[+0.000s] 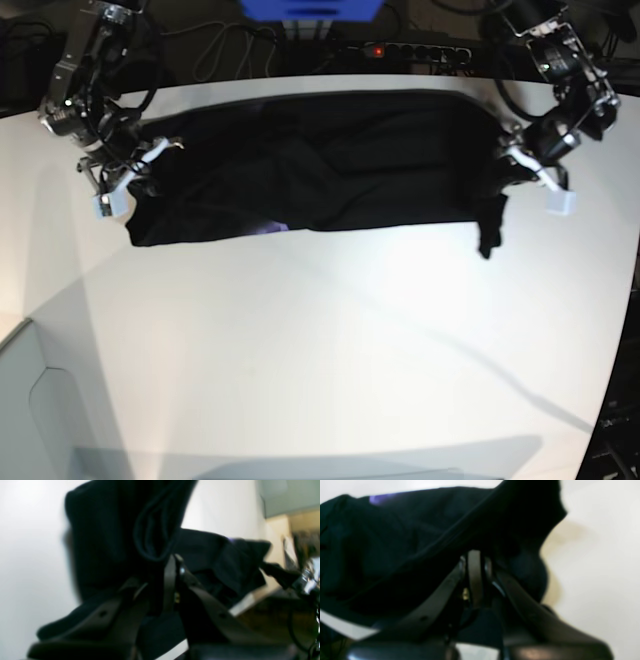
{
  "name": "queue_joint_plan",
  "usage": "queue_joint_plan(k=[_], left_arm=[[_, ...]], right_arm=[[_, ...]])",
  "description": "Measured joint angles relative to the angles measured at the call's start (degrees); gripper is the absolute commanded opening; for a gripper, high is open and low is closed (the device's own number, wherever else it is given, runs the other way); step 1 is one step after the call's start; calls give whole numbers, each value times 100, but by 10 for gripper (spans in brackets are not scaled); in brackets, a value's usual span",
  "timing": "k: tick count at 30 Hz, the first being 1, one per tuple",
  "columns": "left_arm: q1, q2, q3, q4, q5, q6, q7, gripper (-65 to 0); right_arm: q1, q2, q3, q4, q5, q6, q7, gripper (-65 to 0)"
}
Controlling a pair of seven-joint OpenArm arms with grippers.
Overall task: Fold the T-shirt properly
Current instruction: 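Grasp the shirt end with the left gripper and fold it toward the right gripper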
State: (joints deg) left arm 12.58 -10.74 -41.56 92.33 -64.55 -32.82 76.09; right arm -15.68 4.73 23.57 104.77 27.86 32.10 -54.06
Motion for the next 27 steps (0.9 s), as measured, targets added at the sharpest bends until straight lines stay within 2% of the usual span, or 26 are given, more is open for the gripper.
queue_joint_plan(k=[2, 4, 15, 20, 27], left_arm=[[-20, -4, 483, 24, 151, 52, -39, -650], [-59, 48, 807, 24, 258, 243, 9, -650], [-557, 693, 2247, -42, 332, 990, -24, -650], [-688, 920, 2645, -42, 1113, 1038, -24, -650], [-732, 1056, 3049, -48, 1467, 1036, -24, -650]], right_arm=[[9, 4, 2, 0, 0, 0, 4, -650], [9, 2, 0, 4, 2, 0, 7, -650], [9, -15, -11, 7, 42, 0, -15, -650], [9, -15, -11, 7, 44, 0, -15, -650], [11, -15, -11, 7, 42, 0, -17, -650]])
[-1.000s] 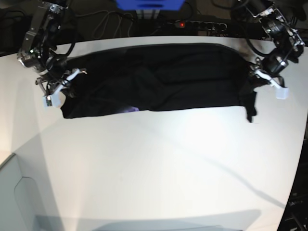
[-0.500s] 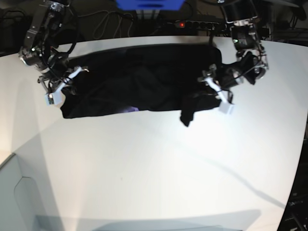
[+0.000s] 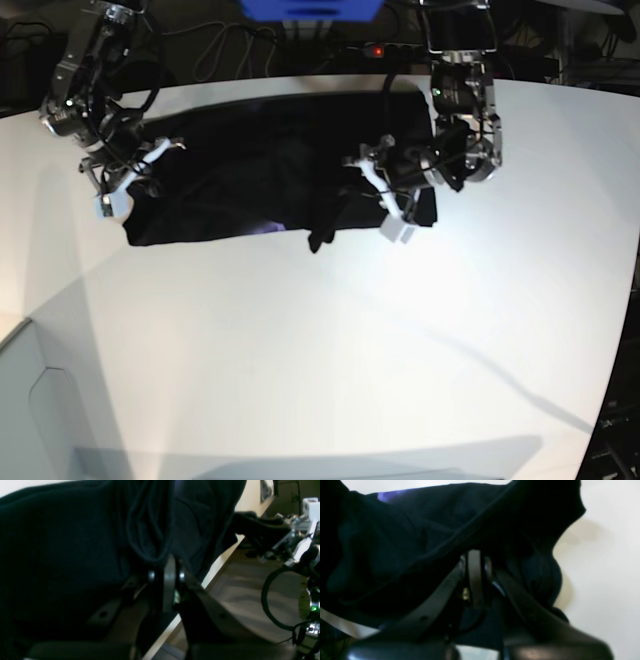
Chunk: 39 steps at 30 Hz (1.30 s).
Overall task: Fold the T-shirt properly
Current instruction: 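Grasp the shirt end with the left gripper and fold it toward the right gripper, then press the folded end flat with the left gripper, moving inward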
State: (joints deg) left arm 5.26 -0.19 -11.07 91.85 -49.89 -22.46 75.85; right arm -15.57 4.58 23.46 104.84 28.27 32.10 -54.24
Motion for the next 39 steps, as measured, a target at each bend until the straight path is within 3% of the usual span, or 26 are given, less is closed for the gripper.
queue_joint_plan(k=[7, 10, 17, 21, 28, 39], left_arm=[[-111, -55, 363, -588, -13, 37, -466, -648], [-101, -81, 588, -859, -4, 37, -669, -604], [-221, -162, 881, -1056, -254, 17, -756, -283], [-227, -170, 881, -1047, -396, -31, -758, -165], [-225, -295, 850, -905, -575, -44, -730, -155], [-210, -1143, 632, -619, -2393, -9, -752, -155]], right_arm=[[0, 0, 0, 0, 0, 0, -7, -650], [0, 0, 0, 0, 2, 0, 2, -650], [0, 2, 0, 0, -2, 0, -2, -650], [0, 2, -83, 0, -2, 0, 0, -650], [-2, 2, -267, 0, -2, 0, 0, -650], [31, 2, -286, 0, 0, 0, 2, -650]])
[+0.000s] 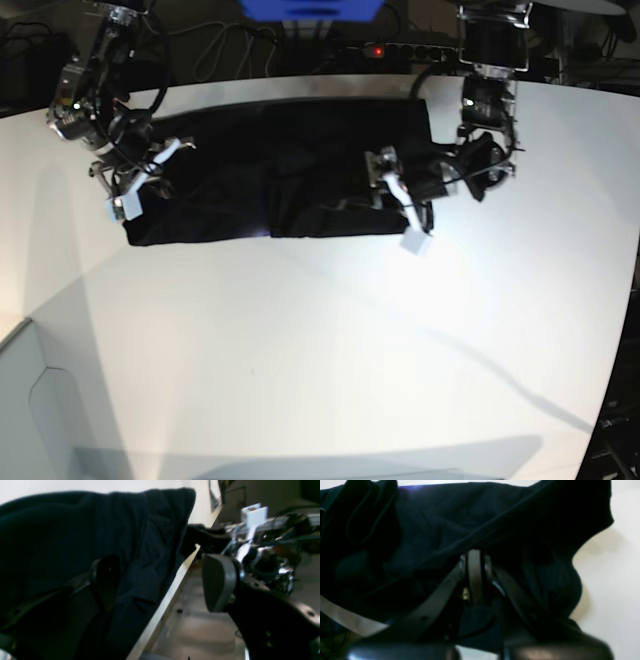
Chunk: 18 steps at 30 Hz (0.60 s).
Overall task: Fold the T-shirt properly
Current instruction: 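Press the folded end flat with the left gripper, moving inward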
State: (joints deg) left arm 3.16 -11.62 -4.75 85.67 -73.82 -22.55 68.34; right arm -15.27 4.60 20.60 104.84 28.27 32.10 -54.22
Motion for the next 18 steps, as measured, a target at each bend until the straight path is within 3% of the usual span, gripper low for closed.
queue_joint_plan(k=[9, 12, 15, 18], left_arm=[[111, -577, -824, -7, -184, -11, -33, -155], [219, -680, -931, 2, 256, 2, -2, -175], [339, -680, -999, 7, 719, 2, -2, -320], [352, -645, -979, 7, 1156, 4, -9, -545]], right_arm=[[0, 0, -2, 0, -2, 0, -2, -650], [0, 0, -2, -2, -2, 0, 0, -650], [0, 0, -24, -13, -15, 0, 0, -650], [0, -2, -44, -13, -22, 0, 0, -650]])
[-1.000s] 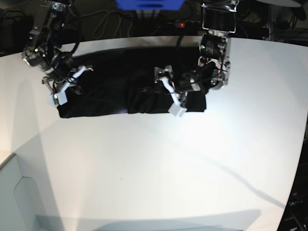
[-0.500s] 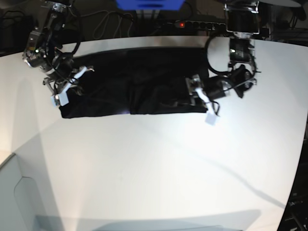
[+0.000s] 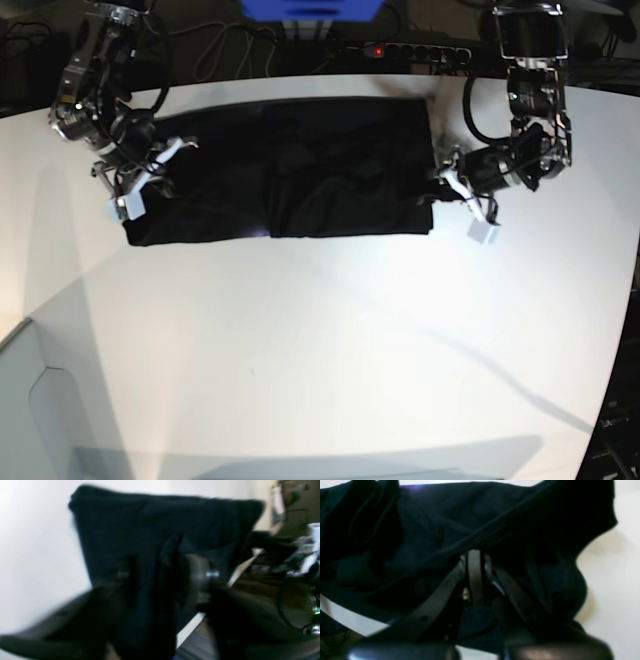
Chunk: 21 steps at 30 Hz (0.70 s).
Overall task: Fold the T-shirt properly
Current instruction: 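Press the folded end flat with the left gripper, moving inward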
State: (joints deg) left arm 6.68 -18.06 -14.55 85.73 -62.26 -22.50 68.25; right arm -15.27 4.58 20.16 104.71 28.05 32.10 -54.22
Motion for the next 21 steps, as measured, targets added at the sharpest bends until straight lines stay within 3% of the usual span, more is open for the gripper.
queue_joint_plan(k=[2, 9, 17, 21], left_arm=[[-2, 83, 0, 7, 304, 0, 0, -650], [-35, 544, 57, 708, 1545, 7, 9, -611], [-254, 868, 1283, 890, 3132, 28, -35, -611], [-243, 986, 1464, 922, 3294, 24, -17, -608]], right_arm=[[0, 2, 7, 0, -2, 0, 0, -650], [0, 0, 2, -4, 2, 0, 0, -650], [2, -2, -125, -11, 4, 0, 2, -650], [11, 2, -120, -11, 17, 0, 0, -650]])
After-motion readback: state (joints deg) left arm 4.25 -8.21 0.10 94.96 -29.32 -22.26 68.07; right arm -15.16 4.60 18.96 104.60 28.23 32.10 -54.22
